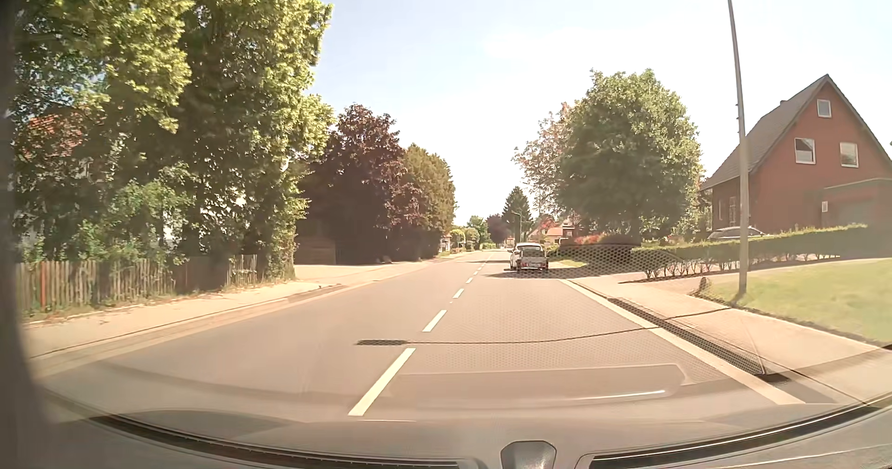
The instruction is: Follow the waypoints while adhering to traffic rules and regulations
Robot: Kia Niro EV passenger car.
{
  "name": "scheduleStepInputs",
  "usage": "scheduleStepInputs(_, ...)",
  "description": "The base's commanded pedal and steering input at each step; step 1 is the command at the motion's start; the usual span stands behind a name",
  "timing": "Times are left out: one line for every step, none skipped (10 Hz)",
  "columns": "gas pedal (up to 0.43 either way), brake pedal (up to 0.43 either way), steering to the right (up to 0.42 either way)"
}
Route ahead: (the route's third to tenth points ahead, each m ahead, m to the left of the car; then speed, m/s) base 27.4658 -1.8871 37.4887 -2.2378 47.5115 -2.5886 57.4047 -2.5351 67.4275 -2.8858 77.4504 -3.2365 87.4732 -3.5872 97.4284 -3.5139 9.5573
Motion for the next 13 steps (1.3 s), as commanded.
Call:
scheduleStepInputs(0.157, 0.006, -0.006)
scheduleStepInputs(0.157, 0.006, -0.01)
scheduleStepInputs(0.15, 0.006, -0.013)
scheduleStepInputs(0.15, 0.006, -0.017)
scheduleStepInputs(0.138, 0.006, -0.019)
scheduleStepInputs(0.138, 0.006, -0.019)
scheduleStepInputs(0.138, 0.006, -0.02)
scheduleStepInputs(0.13, 0.012, -0.02)
scheduleStepInputs(0.13, 0.006, -0.02)
scheduleStepInputs(0.13, 0.006, -0.02)
scheduleStepInputs(0.118, 0.006, -0.019)
scheduleStepInputs(0.118, 0.006, -0.017)
scheduleStepInputs(0.118, 0.012, -0.013)
